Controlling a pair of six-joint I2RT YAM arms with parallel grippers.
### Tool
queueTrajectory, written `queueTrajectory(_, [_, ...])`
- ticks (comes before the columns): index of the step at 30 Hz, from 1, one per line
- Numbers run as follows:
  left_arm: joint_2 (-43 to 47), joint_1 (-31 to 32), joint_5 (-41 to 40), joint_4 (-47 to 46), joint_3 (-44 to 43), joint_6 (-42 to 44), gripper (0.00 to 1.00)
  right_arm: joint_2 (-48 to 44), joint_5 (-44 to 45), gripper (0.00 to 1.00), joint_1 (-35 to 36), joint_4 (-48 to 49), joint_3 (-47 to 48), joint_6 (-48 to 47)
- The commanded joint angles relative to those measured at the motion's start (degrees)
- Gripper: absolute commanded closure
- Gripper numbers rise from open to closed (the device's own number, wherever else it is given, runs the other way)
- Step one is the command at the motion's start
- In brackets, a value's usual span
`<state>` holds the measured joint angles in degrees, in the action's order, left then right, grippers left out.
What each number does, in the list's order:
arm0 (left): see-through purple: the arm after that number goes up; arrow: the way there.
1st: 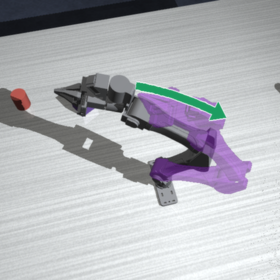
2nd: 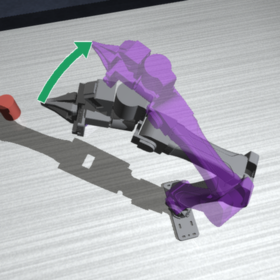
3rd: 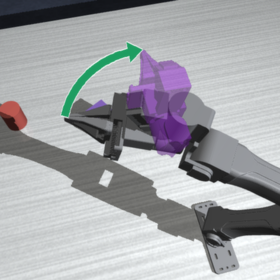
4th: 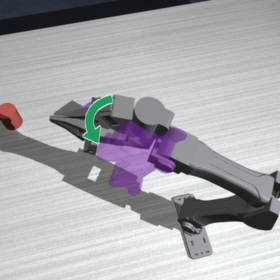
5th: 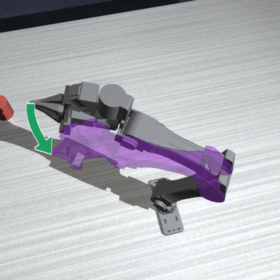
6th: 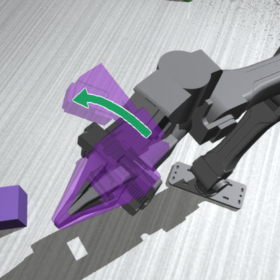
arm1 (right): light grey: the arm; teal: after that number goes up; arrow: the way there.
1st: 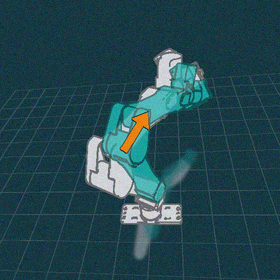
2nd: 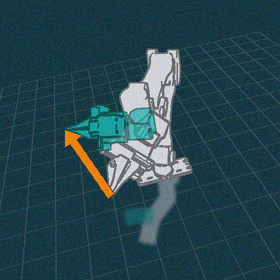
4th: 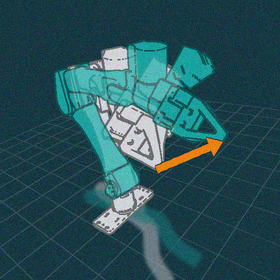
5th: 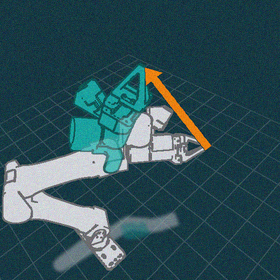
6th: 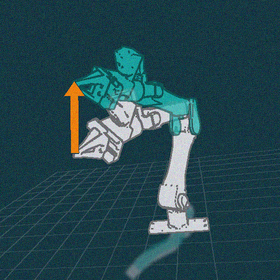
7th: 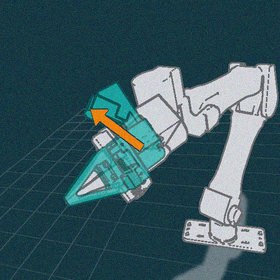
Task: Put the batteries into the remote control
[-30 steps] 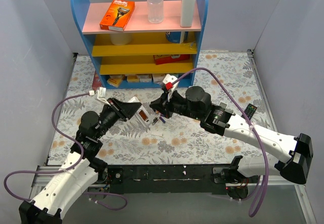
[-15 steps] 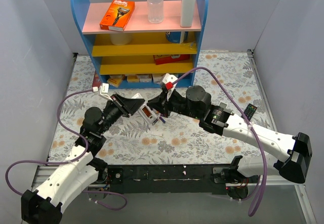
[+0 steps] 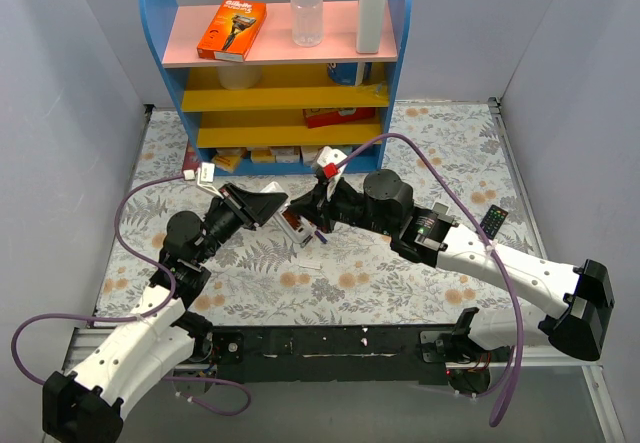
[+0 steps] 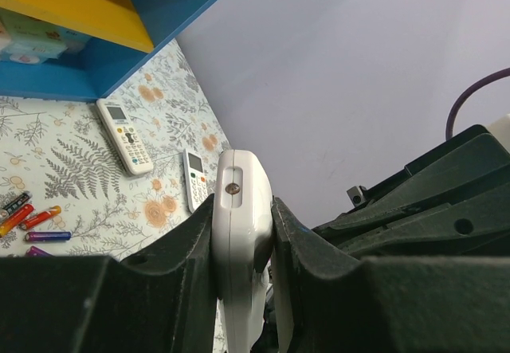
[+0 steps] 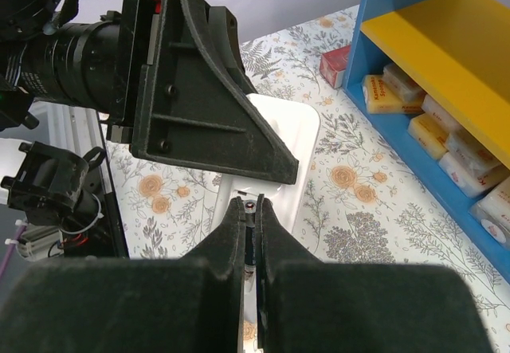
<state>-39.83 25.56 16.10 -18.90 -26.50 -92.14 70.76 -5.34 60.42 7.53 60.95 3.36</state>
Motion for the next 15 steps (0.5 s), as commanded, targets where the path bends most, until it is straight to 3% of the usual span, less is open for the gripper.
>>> queueTrajectory(1, [0.1, -0.4, 1.3, -1.9, -1.2, -0.8, 1.0, 0.0, -0.4, 0.99, 0.6, 2.8, 0.3, 0.0])
queueTrajectory(15, [2.6, -0.4, 2.1, -1.8, -0.2, -3.0, 1.0, 0.9, 3.2, 0.99, 2.1, 2.4, -0.7, 0.3])
